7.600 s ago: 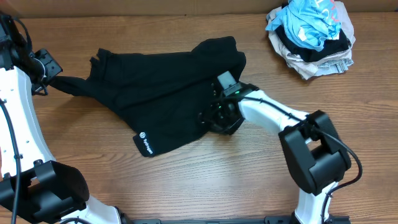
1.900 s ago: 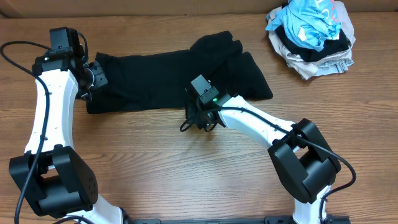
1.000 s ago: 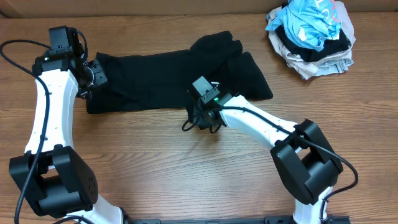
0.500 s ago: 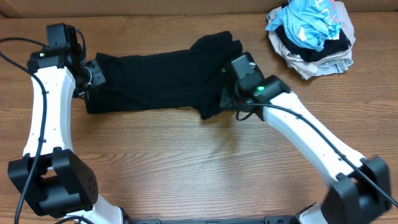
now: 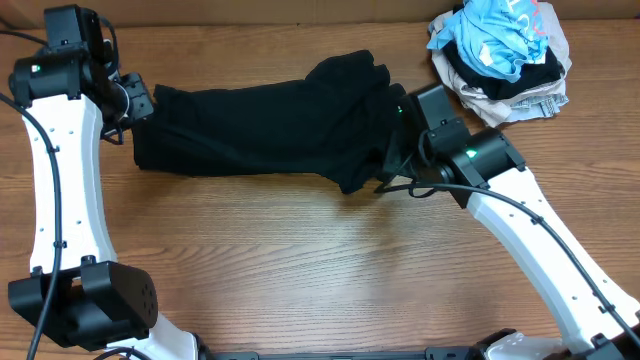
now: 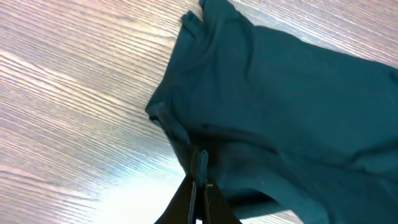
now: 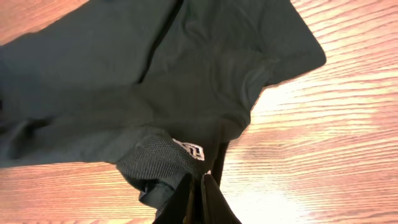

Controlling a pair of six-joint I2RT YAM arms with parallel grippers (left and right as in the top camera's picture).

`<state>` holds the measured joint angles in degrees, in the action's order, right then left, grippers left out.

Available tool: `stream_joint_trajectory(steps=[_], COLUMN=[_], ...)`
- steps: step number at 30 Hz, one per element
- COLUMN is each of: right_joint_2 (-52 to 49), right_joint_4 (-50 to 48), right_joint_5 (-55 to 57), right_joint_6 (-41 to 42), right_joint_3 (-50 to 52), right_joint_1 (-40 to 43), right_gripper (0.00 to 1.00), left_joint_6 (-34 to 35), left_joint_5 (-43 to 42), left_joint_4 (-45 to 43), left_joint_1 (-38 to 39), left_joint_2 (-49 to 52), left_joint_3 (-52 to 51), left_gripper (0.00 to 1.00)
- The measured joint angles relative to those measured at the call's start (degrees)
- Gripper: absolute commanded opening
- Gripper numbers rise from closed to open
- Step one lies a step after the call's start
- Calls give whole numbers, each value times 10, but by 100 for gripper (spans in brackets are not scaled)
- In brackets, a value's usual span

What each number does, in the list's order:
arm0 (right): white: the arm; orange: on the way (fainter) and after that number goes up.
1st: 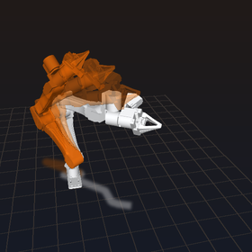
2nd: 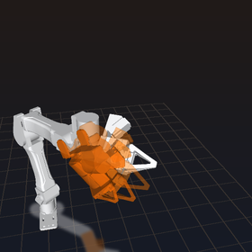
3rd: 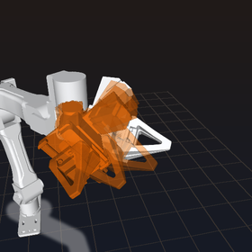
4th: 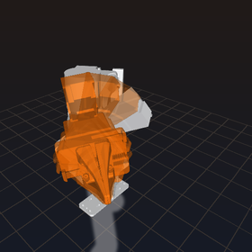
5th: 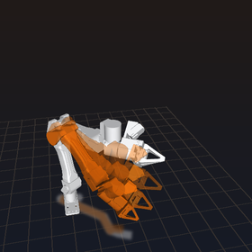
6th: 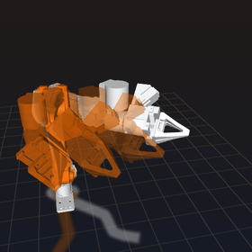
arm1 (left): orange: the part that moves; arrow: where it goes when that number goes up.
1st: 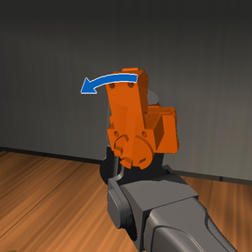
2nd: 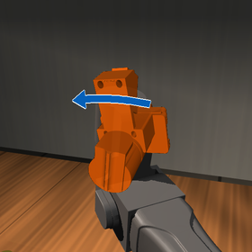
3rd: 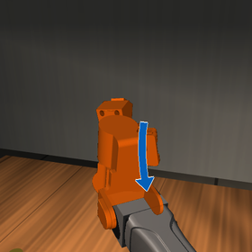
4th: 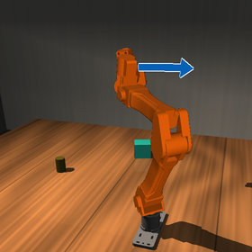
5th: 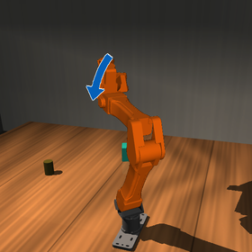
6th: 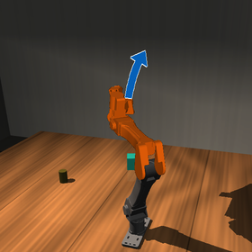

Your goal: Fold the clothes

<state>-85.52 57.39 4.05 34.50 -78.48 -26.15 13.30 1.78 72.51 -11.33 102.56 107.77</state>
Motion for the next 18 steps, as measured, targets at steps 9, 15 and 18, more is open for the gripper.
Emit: stream_joint_trajectory(steps=[9,15,18], right_joint_2=[30,50,61], right_joint_4=[6,13,26], right_joint_5=[0,0,6], right_joint_6=[-10,-13,-15], right_joint_3=[0,0,0], right_joint_1=[6,7,7], right_gripper=[4,4,4], left_joint_6=[-2,-2,-7], left_joint_5=[6,6,6], left_joint_4=[54,83,96], left_joint_1=[0,0,0], left_joint_2=[0,0,0], left_joint_3=[73,117,134], left_gripper=[4,4,4])
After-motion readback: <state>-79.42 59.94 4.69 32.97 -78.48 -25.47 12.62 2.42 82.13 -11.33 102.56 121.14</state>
